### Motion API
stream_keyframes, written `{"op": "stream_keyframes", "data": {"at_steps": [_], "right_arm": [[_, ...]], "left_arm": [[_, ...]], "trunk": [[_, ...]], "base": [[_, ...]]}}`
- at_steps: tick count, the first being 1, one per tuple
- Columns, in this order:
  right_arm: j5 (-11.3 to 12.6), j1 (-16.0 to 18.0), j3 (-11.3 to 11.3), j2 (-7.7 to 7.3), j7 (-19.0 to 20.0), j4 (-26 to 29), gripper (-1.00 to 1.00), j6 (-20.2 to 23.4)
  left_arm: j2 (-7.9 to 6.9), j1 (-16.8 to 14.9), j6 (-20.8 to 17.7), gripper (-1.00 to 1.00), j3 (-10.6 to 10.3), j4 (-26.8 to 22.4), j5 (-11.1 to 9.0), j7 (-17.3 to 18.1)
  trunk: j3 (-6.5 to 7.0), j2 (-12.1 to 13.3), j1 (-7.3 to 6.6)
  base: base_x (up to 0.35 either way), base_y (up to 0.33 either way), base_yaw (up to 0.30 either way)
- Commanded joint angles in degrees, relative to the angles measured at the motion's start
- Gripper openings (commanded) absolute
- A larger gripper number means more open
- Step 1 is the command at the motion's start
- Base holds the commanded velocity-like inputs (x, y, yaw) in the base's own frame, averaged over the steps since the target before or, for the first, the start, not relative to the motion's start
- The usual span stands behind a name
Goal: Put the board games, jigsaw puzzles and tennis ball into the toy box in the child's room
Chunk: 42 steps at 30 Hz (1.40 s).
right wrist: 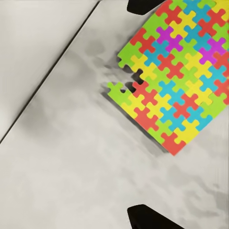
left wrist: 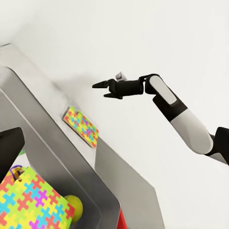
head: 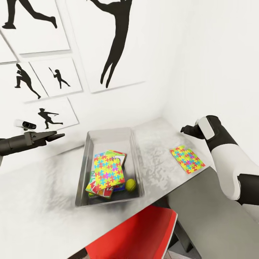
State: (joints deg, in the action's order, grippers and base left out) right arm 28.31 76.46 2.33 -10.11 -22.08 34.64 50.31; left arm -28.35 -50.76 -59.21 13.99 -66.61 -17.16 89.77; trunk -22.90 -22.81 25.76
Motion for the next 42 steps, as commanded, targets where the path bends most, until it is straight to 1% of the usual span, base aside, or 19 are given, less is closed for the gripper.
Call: {"op": "stream_keyframes", "data": {"at_steps": [1, 7, 13, 14, 17, 18, 22, 23, 27, 30, 38, 42], "right_arm": [[0.61, 0.04, 0.04, 0.0, -0.51, 0.0, 1.0, 0.11], [0.61, 0.06, 0.04, -0.03, -0.51, -0.16, 1.0, 0.06], [0.61, 0.09, 0.02, 0.0, -0.51, -0.21, 1.0, 0.06], [0.61, 0.09, 0.0, 0.0, -0.51, -0.24, 1.0, 0.05], [0.61, 0.06, 0.01, 0.0, -0.51, -0.26, 1.0, 0.05], [0.61, 0.08, 0.02, 0.0, -0.51, -0.26, 1.0, 0.05], [0.61, 0.08, 0.03, 0.0, -0.51, -0.27, 1.0, 0.05], [0.61, 0.07, 0.03, 0.0, -0.51, -0.27, 1.0, 0.05], [0.61, 0.07, 0.04, -0.02, -0.51, -0.28, 1.0, 0.05], [0.59, 0.07, 0.04, -0.06, -0.51, -0.25, 1.0, 0.05], [0.53, 0.24, 0.06, -0.22, -0.51, 0.23, 1.0, 0.3], [0.52, 1.0, 0.0, -0.25, -0.51, 0.28, 1.0, 0.34]], "left_arm": [[-0.02, -0.04, -0.6, 1.0, -0.02, 0.0, 0.02, 0.23], [-0.1, -0.14, -0.67, 1.0, 0.2, -0.64, -0.29, 0.23], [-0.07, -0.44, -0.75, 1.0, 0.53, -4.61, -3.64, 0.23], [-0.06, -0.69, -0.79, 1.0, 0.48, -6.54, -4.76, 0.23], [-0.05, -1.11, -0.79, 1.0, 0.37, -9.61, -5.9, 0.23], [-0.01, -1.44, -0.79, 1.0, 0.33, -11.39, -6.36, 0.23], [0.03, -2.58, -0.79, 1.0, 0.23, -13.55, -6.88, 0.23], [0.04, -3.38, -0.79, 1.0, 0.2, -14.08, -7.02, 0.23], [0.05, -5.12, -0.79, 1.0, 0.03, -14.72, -7.25, 0.23], [0.0, -5.75, -0.79, 1.0, -0.21, -14.91, -7.31, 0.23], [-0.02, -6.16, -0.79, 1.0, -0.43, -15.03, -7.4, 0.23], [-0.03, -6.18, -0.79, 1.0, -0.48, -15.03, -7.38, 0.23]], "trunk": [[-0.19, -0.11, 0.03], [-0.76, -0.11, 0.03], [-1.32, -0.11, 0.03], [-1.42, -0.11, 0.03], [-1.7, -0.11, 0.03], [-1.79, -0.11, 0.03], [-2.17, -0.11, 0.03], [-2.26, -0.11, 0.03], [-2.64, -0.11, 0.03], [-2.92, -0.11, 0.03], [-3.67, -0.11, 0.03], [-4.05, -0.11, 0.03]], "base": [[0.0, 0.0, 0.0], [0.0, 0.0, 0.0], [0.0, 0.0, 0.0], [0.0, 0.0, 0.0], [0.0, 0.0, 0.0], [0.0, 0.0, 0.0], [0.0, 0.0, 0.0], [0.0, 0.0, 0.0], [0.0, 0.0, 0.0], [0.0, 0.0, 0.0], [0.0, 0.0, 0.0], [0.0, 0.0, 0.0]]}}
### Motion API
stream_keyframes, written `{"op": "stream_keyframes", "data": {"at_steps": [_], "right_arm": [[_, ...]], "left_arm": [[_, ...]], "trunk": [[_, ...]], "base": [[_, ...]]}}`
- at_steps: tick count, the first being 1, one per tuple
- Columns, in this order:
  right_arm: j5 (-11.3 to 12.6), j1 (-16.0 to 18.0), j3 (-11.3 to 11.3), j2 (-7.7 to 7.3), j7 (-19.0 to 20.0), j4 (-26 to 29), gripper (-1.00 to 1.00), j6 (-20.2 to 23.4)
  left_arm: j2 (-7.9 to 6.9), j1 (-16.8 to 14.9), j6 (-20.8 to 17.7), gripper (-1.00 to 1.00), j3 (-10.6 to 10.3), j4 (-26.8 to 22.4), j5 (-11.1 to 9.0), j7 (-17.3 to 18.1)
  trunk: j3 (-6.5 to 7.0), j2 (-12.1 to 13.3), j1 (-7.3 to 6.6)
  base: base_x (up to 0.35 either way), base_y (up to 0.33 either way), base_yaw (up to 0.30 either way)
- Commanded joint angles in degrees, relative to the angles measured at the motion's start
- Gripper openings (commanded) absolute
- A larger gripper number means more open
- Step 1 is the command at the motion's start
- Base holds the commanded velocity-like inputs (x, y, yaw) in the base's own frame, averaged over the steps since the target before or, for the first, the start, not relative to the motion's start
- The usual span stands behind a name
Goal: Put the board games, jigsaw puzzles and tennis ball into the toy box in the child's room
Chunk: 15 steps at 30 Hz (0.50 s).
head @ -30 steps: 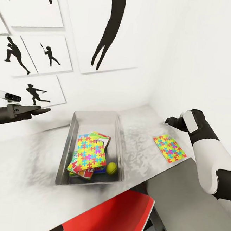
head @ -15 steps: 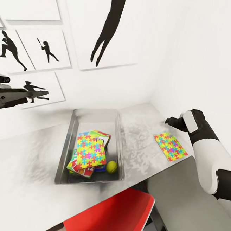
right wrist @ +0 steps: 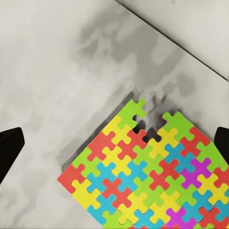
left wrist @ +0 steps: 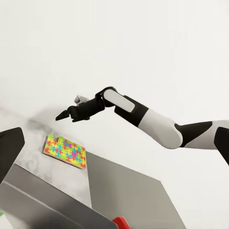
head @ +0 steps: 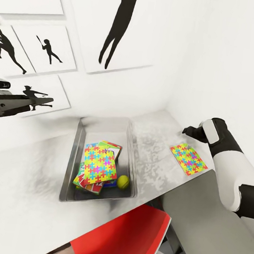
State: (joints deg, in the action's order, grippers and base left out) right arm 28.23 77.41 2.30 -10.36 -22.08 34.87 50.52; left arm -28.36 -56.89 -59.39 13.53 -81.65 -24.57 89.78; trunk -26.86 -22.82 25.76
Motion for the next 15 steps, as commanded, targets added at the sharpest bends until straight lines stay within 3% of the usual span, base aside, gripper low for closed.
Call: {"op": "stream_keyframes", "data": {"at_steps": [1, 15], "right_arm": [[0.6, 0.17, 0.03, 0.0, -0.51, 0.05, 1.0, 0.12], [0.57, 1.16, 0.03, -0.01, -0.51, 0.18, 1.0, -0.04]], "left_arm": [[-0.02, -0.05, -0.61, 1.0, -0.03, 0.0, 0.03, 0.22], [-0.03, -0.05, -0.61, 1.0, -0.07, 0.0, -0.01, 0.22]], "trunk": [[-0.19, -0.1, 0.03], [-1.51, -0.1, 0.03]], "base": [[0.0, 0.0, 0.0], [0.0, 0.0, 0.0]]}}
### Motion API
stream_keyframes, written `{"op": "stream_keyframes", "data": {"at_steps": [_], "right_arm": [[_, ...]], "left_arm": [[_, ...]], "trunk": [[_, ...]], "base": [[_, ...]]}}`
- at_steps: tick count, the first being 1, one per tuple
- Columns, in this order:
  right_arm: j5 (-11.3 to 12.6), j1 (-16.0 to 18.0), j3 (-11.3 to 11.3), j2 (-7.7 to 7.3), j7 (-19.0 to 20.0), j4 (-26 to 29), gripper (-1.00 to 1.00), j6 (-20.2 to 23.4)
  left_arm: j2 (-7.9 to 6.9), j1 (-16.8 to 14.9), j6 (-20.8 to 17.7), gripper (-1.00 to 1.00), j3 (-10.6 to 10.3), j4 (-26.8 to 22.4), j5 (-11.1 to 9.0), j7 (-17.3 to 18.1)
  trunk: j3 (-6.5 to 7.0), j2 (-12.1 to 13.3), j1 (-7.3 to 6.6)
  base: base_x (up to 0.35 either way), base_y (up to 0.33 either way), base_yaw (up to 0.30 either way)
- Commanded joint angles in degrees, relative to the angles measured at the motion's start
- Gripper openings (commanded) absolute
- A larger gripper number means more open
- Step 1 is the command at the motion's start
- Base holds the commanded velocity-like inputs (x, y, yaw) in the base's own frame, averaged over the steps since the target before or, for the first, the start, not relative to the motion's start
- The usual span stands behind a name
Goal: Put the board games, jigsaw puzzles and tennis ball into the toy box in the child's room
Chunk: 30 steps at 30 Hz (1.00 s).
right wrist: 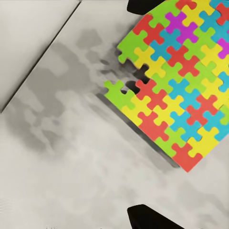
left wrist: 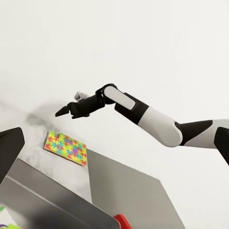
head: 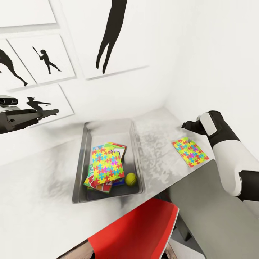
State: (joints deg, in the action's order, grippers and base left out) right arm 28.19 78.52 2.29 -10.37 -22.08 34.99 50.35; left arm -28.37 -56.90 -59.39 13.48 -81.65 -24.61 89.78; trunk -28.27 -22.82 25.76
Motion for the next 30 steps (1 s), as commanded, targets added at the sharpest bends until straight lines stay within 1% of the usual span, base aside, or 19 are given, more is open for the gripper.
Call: {"op": "stream_keyframes", "data": {"at_steps": [1, 14, 17, 18, 21, 25, 30], "right_arm": [[0.59, 0.12, 0.03, 0.0, -0.51, 0.06, 1.0, 0.12], [0.55, 0.67, 0.04, -0.17, -0.51, 0.07, 1.0, -0.14], [0.56, 0.72, 0.14, -1.09, -0.54, 0.07, 1.0, -0.16], [0.56, 0.73, 0.18, -1.68, -0.56, 0.07, 1.0, -0.14], [0.57, 0.75, 0.23, -2.45, -0.57, 0.07, 1.0, -0.12], [0.61, 0.75, 0.25, -3.18, -0.56, 0.07, 1.0, -0.09], [0.63, 0.76, 0.26, -3.75, -0.52, 0.07, 1.0, -0.08]], "left_arm": [[-0.02, -0.04, -0.61, 1.0, -0.02, 0.0, 0.04, 0.22], [-0.09, 0.01, -0.61, 1.0, -0.04, 0.0, 0.09, 0.22], [-0.1, 0.0, -0.61, 1.0, -0.02, 0.0, 0.09, 0.22], [-0.1, 0.0, -0.61, 1.0, 0.01, 0.0, 0.09, 0.22], [-0.1, -0.01, -0.61, 1.0, -0.02, 0.0, 0.09, 0.22], [-0.07, 0.02, -0.61, 1.0, 0.0, 0.0, 0.09, 0.22], [-0.04, 0.01, -0.61, 1.0, 0.09, 0.0, 0.09, 0.22]], "trunk": [[-0.18, -0.1, 0.03], [-1.41, -0.1, 0.03], [-1.69, -0.1, 0.03], [-1.78, -0.1, 0.03], [-2.07, -0.1, 0.03], [-2.44, -0.1, 0.03], [-2.91, -0.1, 0.03]], "base": [[0.0, 0.0, 0.0], [0.0, 0.0, 0.0], [0.0, 0.0, 0.0], [0.0, 0.0, 0.0], [0.0, 0.0, 0.0], [0.0, 0.0, 0.0], [0.0, 0.0, 0.0]]}}
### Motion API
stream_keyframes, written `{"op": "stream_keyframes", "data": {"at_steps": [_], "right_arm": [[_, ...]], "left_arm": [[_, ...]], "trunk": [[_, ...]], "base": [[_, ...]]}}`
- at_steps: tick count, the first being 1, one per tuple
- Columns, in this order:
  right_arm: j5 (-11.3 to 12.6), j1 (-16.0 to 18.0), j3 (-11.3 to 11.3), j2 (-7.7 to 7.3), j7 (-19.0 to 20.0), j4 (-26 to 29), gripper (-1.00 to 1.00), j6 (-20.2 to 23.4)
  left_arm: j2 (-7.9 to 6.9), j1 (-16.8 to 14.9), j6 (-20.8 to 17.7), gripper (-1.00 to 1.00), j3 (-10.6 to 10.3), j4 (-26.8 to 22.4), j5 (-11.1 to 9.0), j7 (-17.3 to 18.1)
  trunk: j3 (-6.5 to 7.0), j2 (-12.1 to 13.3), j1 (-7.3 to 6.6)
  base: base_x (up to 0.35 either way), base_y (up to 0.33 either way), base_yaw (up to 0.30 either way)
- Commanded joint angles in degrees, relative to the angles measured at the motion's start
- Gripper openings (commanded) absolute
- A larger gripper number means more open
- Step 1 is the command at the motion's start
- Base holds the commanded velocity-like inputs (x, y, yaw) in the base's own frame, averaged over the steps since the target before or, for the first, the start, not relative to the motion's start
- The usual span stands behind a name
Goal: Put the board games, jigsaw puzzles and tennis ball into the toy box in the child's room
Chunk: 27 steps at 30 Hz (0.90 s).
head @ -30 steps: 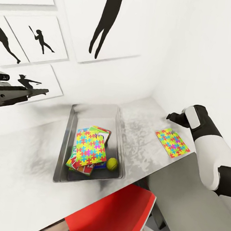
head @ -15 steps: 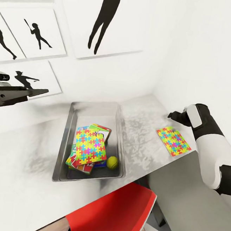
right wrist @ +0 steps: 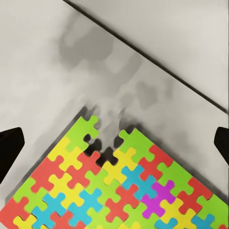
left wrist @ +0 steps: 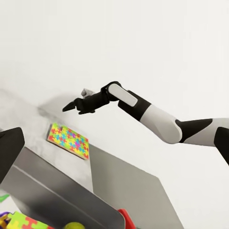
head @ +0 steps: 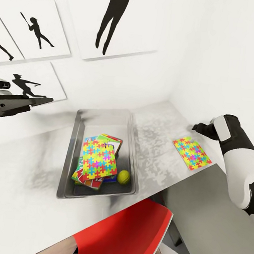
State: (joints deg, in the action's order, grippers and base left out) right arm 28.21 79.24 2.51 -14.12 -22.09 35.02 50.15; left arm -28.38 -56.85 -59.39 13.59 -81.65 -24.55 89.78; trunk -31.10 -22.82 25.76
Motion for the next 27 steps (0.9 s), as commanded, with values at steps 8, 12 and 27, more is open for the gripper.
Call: {"op": "stream_keyframes", "data": {"at_steps": [8, 12, 27], "right_arm": [[0.62, 0.04, 0.13, -0.1, -0.5, 0.05, 1.0, 0.17], [0.62, 0.07, 0.19, -0.05, -0.49, 0.05, 1.0, 0.2], [1.1, 0.63, 0.21, -0.06, -0.41, 0.54, 1.0, 0.45]], "left_arm": [[-0.01, -0.03, -0.61, 1.0, -0.04, 0.0, 0.03, 0.22], [-0.05, -0.05, -0.61, 1.0, -0.05, 0.0, 0.03, 0.22], [-0.03, -0.01, -0.61, 1.0, -0.06, -0.02, 0.03, 0.22]], "trunk": [[-0.84, -0.1, 0.03], [-1.21, -0.1, 0.03], [-2.62, -0.1, 0.03]], "base": [[0.0, 0.0, 0.0], [0.0, 0.0, 0.0], [0.0, 0.0, 0.0]]}}
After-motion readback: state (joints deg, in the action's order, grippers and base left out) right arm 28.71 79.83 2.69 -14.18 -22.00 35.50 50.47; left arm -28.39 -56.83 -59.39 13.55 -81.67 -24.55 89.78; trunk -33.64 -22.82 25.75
